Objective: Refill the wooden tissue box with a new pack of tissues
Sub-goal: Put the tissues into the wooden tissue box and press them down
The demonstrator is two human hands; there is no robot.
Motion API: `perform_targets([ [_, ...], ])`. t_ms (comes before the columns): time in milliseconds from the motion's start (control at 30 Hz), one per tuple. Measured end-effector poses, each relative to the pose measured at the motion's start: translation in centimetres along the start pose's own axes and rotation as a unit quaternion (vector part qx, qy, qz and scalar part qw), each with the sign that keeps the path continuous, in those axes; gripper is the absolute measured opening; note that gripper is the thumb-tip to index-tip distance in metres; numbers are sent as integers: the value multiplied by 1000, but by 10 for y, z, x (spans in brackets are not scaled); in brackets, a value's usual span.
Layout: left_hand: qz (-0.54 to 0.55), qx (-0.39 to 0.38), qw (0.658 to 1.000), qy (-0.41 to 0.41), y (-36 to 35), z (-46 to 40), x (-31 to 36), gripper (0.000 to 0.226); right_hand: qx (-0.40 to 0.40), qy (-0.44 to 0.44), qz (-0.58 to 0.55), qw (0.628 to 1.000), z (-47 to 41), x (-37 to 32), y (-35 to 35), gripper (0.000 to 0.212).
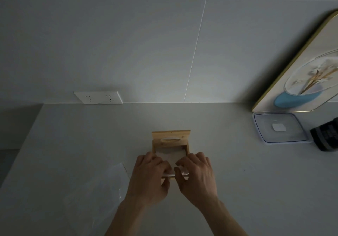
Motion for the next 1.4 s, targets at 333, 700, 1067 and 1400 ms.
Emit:
perform_targets([
  [333,7,-16,1000,4,7,-10,3,21,-64,25,4,998,2,9,-7,4],
  [700,-98,-42,993,52,1,-31,16,29,-132,24,61,989,-4,1,-9,36],
  [1067,-153,23,982,112,-2,-21,20,31,-171,3,107,980,-11,-7,-15,51],
  [1400,-133,-39,980,139,-24,-34,2,43,-212,16,122,970,-26,-2,-30,56],
])
Point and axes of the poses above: each hand's wrist, its own z-axis away from the middle knuckle, its own y-axis out of the back of the hand, x = y × z, the point moved 4 cm from there along -z, towards the middle knuckle, and after that the axes turned 15 degrees about y, right-handed, at the moved point
